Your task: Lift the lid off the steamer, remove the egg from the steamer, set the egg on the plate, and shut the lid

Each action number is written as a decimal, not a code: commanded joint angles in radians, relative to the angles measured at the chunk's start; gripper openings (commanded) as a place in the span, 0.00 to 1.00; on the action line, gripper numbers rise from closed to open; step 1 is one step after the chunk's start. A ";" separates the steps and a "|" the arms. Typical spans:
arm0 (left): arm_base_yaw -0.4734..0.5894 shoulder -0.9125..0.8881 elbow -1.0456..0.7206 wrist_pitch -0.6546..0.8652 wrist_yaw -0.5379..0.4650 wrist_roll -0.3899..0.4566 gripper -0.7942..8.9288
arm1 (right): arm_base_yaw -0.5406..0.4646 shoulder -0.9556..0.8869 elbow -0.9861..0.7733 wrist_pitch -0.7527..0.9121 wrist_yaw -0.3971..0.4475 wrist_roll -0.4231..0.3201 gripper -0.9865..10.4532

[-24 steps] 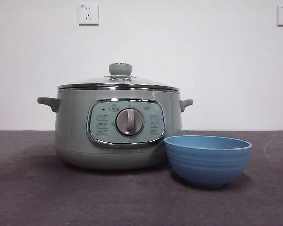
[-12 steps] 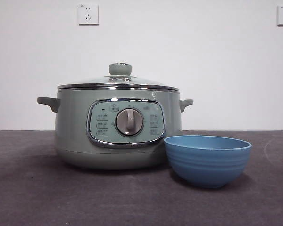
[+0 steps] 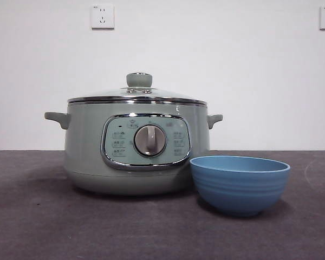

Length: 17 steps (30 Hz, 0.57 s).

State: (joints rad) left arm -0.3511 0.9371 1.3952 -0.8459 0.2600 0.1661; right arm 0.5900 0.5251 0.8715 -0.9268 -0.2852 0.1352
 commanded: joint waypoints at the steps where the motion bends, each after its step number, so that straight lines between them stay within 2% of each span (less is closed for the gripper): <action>1: 0.106 -0.098 -0.101 0.339 0.125 0.063 0.08 | 0.003 0.000 0.003 0.005 0.003 0.006 0.09; 4: 0.204 -0.201 -0.237 0.546 0.140 0.063 0.08 | 0.003 0.000 0.003 0.005 0.003 0.006 0.09; 7: 0.282 -0.310 -0.391 0.652 0.132 0.063 0.08 | 0.003 0.000 0.003 0.005 0.003 0.006 0.09; 9: 0.320 -0.381 -0.492 0.672 0.118 0.064 0.08 | 0.003 0.000 0.003 0.005 0.003 0.006 0.09; 13: 0.376 -0.514 -0.705 0.699 0.029 0.062 0.08 | 0.003 0.000 0.003 0.005 0.003 0.006 0.09; 17: 0.404 -0.628 -0.889 0.747 0.029 0.029 0.08 | 0.003 0.000 0.003 0.005 0.003 0.006 0.09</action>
State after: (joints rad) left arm 0.0467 0.3340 0.5461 -0.1253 0.2893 0.2104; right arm 0.5900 0.5255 0.8715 -0.9268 -0.2852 0.1352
